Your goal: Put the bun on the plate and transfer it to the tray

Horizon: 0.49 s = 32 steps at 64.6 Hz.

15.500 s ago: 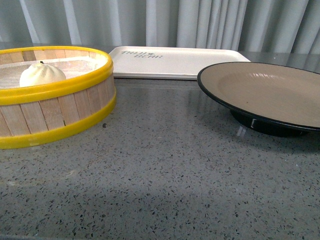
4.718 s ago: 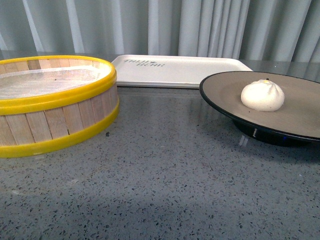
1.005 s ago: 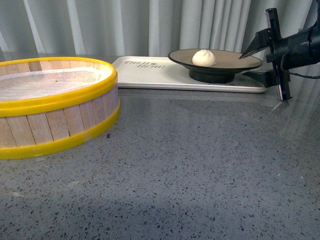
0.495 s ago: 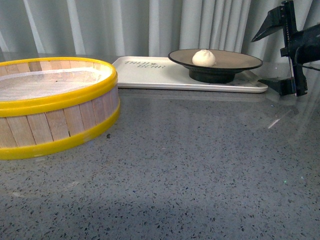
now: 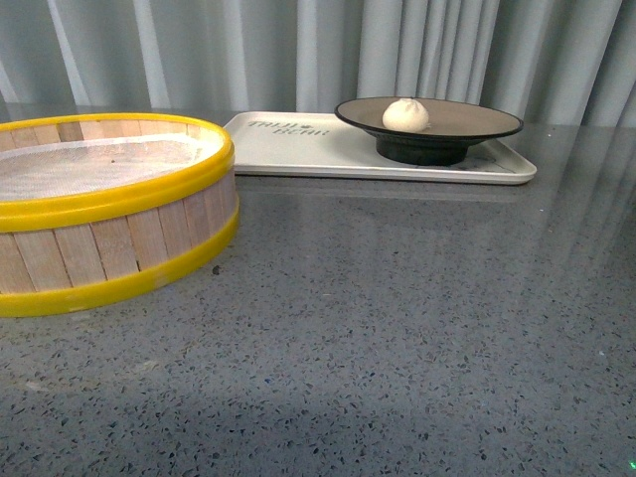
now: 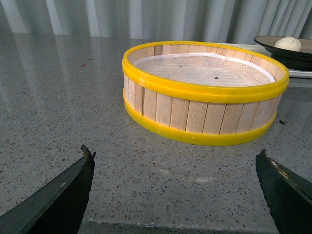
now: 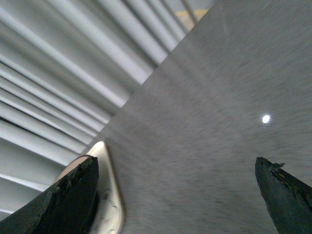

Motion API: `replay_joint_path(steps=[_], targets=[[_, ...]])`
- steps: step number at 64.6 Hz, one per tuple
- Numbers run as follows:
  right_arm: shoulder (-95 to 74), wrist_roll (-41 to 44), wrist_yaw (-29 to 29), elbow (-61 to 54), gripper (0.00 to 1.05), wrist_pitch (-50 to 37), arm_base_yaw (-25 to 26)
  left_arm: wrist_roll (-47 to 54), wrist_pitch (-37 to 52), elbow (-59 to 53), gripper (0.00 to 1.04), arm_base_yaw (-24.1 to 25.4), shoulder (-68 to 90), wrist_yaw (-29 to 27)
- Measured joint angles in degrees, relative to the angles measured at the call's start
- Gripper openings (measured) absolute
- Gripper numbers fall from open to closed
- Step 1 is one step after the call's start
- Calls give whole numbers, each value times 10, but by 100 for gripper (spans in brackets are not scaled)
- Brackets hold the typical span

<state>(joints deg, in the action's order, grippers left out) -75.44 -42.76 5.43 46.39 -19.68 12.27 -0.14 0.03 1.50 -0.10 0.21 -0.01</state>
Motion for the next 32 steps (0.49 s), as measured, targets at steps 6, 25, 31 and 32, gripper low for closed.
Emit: replay_joint_path(steps=[6,25,31,32], targets=[[113,99,33,-121,96,-46,30,0,0,0,98,0,0,0],[318,398,-298,-382,64,-138,144,0,0,0,98,0,0,1],[391,415,-314,-440,46,-137,135,0,0,0,98,0,0,-2],[397,415,-313,-444,44,-136,134,0,0,0,98,0,0,-1]])
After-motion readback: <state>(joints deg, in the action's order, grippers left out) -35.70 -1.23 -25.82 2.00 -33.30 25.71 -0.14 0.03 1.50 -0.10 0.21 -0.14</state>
